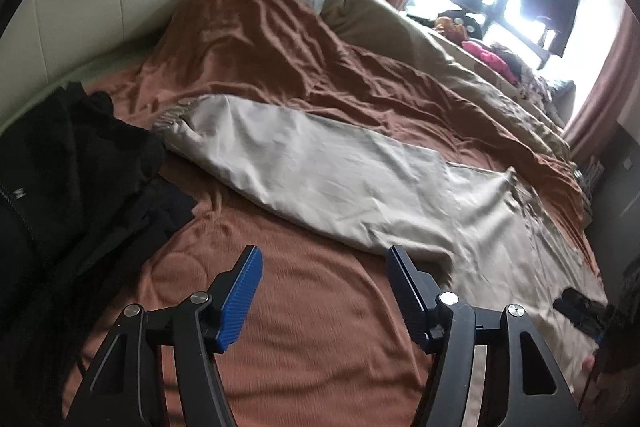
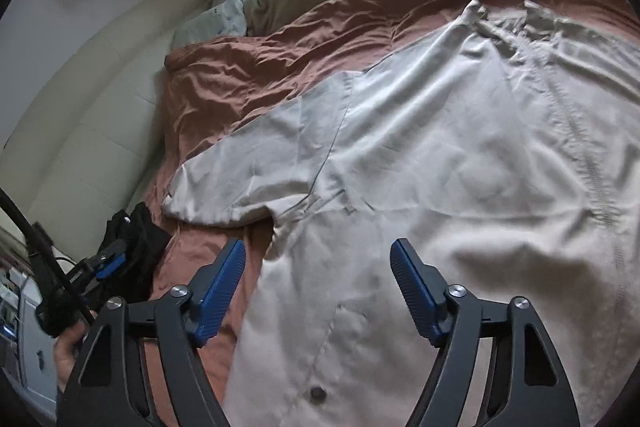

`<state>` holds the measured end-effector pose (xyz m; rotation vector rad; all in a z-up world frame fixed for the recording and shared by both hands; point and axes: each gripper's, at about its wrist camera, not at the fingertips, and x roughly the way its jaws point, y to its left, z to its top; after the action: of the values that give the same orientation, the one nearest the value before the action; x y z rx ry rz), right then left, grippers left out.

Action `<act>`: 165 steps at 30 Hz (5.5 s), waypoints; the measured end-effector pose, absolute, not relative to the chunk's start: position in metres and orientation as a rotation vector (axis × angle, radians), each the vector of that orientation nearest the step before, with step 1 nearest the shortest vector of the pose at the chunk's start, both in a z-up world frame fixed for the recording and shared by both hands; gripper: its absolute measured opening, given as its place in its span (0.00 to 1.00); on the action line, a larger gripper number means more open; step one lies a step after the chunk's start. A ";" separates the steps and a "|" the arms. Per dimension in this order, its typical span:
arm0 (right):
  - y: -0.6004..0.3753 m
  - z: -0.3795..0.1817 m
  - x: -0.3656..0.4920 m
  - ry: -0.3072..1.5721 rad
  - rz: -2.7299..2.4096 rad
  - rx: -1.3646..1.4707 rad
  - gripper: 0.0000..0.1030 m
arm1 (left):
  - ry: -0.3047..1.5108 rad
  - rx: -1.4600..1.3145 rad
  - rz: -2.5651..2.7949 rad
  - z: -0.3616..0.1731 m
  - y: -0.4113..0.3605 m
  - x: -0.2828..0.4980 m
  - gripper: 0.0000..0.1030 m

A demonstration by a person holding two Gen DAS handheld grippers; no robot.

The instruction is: Fold large clothes

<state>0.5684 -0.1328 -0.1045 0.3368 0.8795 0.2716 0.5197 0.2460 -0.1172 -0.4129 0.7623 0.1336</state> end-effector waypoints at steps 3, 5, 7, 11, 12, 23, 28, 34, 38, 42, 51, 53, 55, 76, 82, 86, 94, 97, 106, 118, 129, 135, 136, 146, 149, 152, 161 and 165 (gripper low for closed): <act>-0.124 -0.114 0.589 0.910 0.239 0.349 0.59 | 0.790 -0.440 0.155 -0.131 0.260 0.543 0.64; -0.121 -0.123 0.604 0.939 0.196 0.343 0.53 | 0.818 -0.457 0.156 -0.141 0.265 0.559 0.64; -0.117 -0.132 0.620 0.957 0.197 0.369 0.51 | 0.834 -0.464 0.175 -0.151 0.273 0.575 0.64; -0.111 -0.147 0.643 0.985 0.182 0.377 0.49 | 0.854 -0.480 0.224 -0.173 0.284 0.601 0.64; -0.109 -0.152 0.649 0.997 0.183 0.380 0.49 | 0.860 -0.488 0.233 -0.177 0.287 0.605 0.64; -0.092 -0.177 0.685 1.027 0.229 0.382 0.39 | 0.900 -0.536 0.416 -0.218 0.307 0.647 0.42; -0.086 -0.194 0.699 1.077 0.353 0.555 0.22 | 0.861 -0.538 0.364 -0.199 0.302 0.648 0.04; -0.075 -0.216 0.716 1.106 0.390 0.632 0.14 | 0.760 -0.459 0.250 -0.139 0.284 0.643 0.03; -0.067 -0.242 0.727 1.166 0.409 0.655 0.08 | 0.714 -0.393 0.174 -0.100 0.262 0.642 0.03; -0.068 -0.235 0.732 1.191 0.429 0.622 0.08 | 0.681 -0.338 0.106 -0.069 0.234 0.643 0.03; -0.126 -0.160 0.705 1.038 0.334 0.570 0.08 | 0.652 -0.307 -0.091 -0.020 0.155 0.643 0.03; -0.142 -0.148 0.692 1.015 0.343 0.596 0.11 | 0.660 -0.285 -0.133 -0.013 0.134 0.642 0.03; -0.160 -0.138 0.677 0.998 0.332 0.619 0.19 | 0.666 -0.265 -0.171 -0.009 0.113 0.641 0.03; -0.301 -0.117 0.555 0.879 0.058 0.865 0.58 | 0.888 -0.151 -0.556 -0.065 -0.063 0.640 0.04; -0.311 -0.117 0.547 0.870 0.056 0.877 0.58 | 1.055 -0.284 -0.616 -0.111 -0.077 0.637 0.54; -0.314 -0.114 0.547 0.841 0.033 0.870 0.58 | 1.032 -0.284 -0.576 -0.106 -0.065 0.614 0.72; -0.271 -0.107 0.554 0.823 0.101 0.720 0.58 | 0.948 -0.204 -0.391 -0.080 -0.004 0.577 0.72; -0.241 -0.104 0.563 0.831 0.154 0.614 0.58 | 0.935 -0.209 -0.308 -0.080 0.026 0.566 0.72; -0.130 -0.112 0.592 0.899 0.319 0.174 0.58 | 0.921 -0.294 -0.116 -0.104 0.107 0.543 0.69; -0.054 -0.172 0.632 1.064 0.236 -0.089 0.58 | 0.954 -0.377 -0.026 -0.152 0.165 0.523 0.66; -0.064 -0.185 0.645 1.092 0.202 -0.062 0.26 | 0.991 -0.378 -0.018 -0.163 0.162 0.531 0.66; -0.111 -0.148 0.639 0.998 0.220 0.129 0.23 | 0.972 -0.350 -0.033 -0.146 0.141 0.541 0.66; -0.119 -0.142 0.636 0.983 0.223 0.159 0.23 | 0.972 -0.346 -0.038 -0.144 0.137 0.543 0.66; -0.254 -0.095 0.595 0.784 0.201 0.509 0.23 | 0.987 -0.287 -0.088 -0.137 0.094 0.562 0.66; -0.297 -0.090 0.584 0.737 0.171 0.565 0.23 | 0.999 -0.260 -0.095 -0.138 0.080 0.570 0.66; -0.335 -0.094 0.577 0.717 0.138 0.612 0.23 | 1.017 -0.223 -0.101 -0.142 0.068 0.580 0.66; -0.404 -0.113 0.573 0.735 0.071 0.738 0.24 | 1.097 -0.152 -0.059 -0.180 0.051 0.612 0.66; -0.424 -0.122 0.577 0.744 0.035 0.814 0.28 | 1.128 -0.139 -0.039 -0.197 0.046 0.623 0.63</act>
<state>0.5772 -0.4237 -0.1217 0.8141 0.7436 0.0347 0.6228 0.0465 -0.1966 -0.1392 1.1275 -0.0392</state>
